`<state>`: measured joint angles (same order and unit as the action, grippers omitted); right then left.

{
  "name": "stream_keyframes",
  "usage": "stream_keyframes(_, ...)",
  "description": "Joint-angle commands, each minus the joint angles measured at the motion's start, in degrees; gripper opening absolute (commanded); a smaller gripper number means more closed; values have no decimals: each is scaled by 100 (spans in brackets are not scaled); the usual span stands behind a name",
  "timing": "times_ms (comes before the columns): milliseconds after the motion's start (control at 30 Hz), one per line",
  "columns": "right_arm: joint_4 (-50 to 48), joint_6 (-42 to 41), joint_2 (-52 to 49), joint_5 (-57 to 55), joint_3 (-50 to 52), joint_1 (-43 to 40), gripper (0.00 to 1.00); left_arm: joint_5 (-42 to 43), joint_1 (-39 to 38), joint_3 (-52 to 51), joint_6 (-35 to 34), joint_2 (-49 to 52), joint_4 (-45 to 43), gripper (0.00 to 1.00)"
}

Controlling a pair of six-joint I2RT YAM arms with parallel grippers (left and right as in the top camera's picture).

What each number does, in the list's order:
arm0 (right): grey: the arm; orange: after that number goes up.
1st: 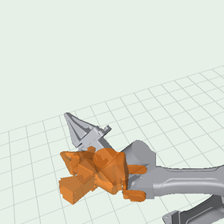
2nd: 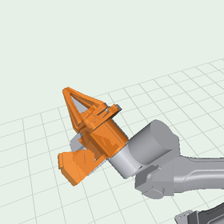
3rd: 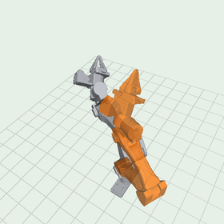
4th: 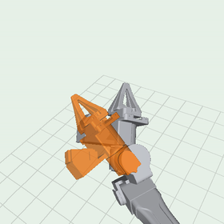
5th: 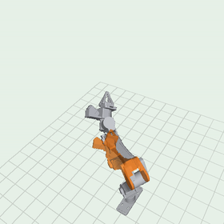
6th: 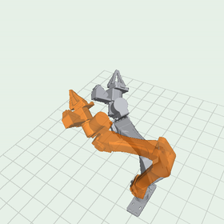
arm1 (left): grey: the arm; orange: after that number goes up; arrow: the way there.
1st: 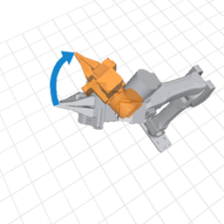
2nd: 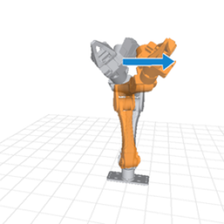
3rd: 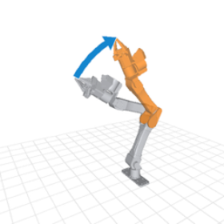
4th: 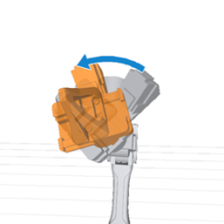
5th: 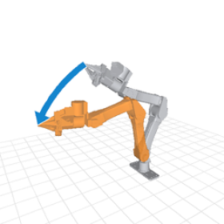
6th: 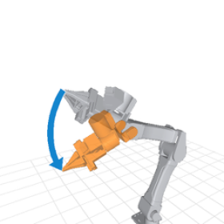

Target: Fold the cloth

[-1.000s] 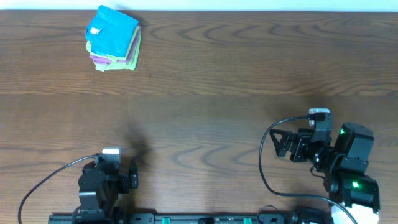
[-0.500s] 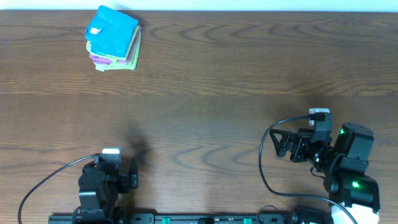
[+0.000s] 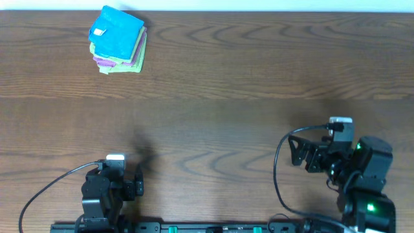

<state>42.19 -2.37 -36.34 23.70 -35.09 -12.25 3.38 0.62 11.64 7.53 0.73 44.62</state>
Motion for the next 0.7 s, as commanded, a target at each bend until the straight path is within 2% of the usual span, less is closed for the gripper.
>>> stream_keyframes(0, 166, 31, 304, -238, -2, 22, 99, -83, -28, -146, 63, -52, 168, 96)
stream_keyframes(100, 319, -52, 566, -374, 7, 247, 99, -83, -28, -146, 63, -52, 168, 95)
stream_keyframes(267, 44, -52, 992, -1021, 278, 669, 99, -83, -28, -146, 63, -55, 168, 95)
stream_keyframes(667, -1250, -28, 2520, -1250, 1991, 1255, 99, -83, -28, -146, 63, -52, 168, 95)
